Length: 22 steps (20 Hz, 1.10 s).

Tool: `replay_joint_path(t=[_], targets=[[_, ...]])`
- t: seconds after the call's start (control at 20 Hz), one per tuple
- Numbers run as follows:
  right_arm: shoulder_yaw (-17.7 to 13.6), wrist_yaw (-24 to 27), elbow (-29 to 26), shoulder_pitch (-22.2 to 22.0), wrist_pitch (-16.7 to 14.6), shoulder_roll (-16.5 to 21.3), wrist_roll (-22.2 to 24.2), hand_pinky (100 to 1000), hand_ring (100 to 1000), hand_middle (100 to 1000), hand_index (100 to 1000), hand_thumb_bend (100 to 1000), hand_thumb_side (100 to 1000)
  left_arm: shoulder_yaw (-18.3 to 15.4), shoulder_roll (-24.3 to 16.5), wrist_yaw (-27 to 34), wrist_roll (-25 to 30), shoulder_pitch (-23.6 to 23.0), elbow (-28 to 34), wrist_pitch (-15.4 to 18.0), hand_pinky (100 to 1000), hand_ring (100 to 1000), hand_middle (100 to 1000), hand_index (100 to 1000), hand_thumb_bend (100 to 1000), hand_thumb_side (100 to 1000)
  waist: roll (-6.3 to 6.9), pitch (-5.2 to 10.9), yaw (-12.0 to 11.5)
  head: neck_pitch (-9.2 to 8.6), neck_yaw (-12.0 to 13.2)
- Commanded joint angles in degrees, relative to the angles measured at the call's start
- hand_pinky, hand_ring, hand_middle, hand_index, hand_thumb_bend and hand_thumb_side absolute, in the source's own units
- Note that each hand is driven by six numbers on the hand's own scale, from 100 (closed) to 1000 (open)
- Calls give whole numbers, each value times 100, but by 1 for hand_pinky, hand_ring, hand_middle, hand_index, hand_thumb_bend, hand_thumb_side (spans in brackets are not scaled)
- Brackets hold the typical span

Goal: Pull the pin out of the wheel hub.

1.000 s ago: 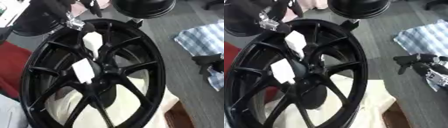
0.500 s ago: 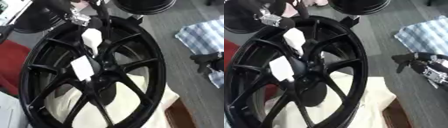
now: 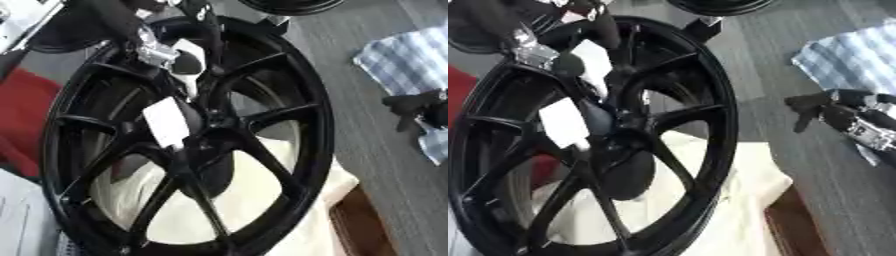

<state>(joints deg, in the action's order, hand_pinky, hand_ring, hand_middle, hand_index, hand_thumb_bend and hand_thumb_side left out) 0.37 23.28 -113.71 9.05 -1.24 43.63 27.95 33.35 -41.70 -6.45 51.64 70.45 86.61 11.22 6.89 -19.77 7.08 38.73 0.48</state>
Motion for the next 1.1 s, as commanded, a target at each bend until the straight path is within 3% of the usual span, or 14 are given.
replay_joint_path(t=[0.05, 0.35, 1.1], targets=[[-40, -31, -88, 40, 22, 78, -11, 1000, 970, 583, 786, 100, 735, -62, -232, -194, 33, 32, 79, 39, 941, 875, 826, 862, 452, 739, -67, 90, 7, 22, 38], [-33, -58, -88, 26, 49, 31, -3, 1000, 970, 583, 786, 100, 739, -127, -204, -396, 33, -17, -2, 84, 951, 887, 834, 867, 464, 681, -86, 73, 36, -3, 76], [-12, -138, -88, -6, 85, -52, 17, 1000, 970, 584, 787, 100, 746, -411, -124, -523, 33, -1, -193, -74, 912, 851, 789, 860, 386, 536, -116, 30, 37, -73, 131]])
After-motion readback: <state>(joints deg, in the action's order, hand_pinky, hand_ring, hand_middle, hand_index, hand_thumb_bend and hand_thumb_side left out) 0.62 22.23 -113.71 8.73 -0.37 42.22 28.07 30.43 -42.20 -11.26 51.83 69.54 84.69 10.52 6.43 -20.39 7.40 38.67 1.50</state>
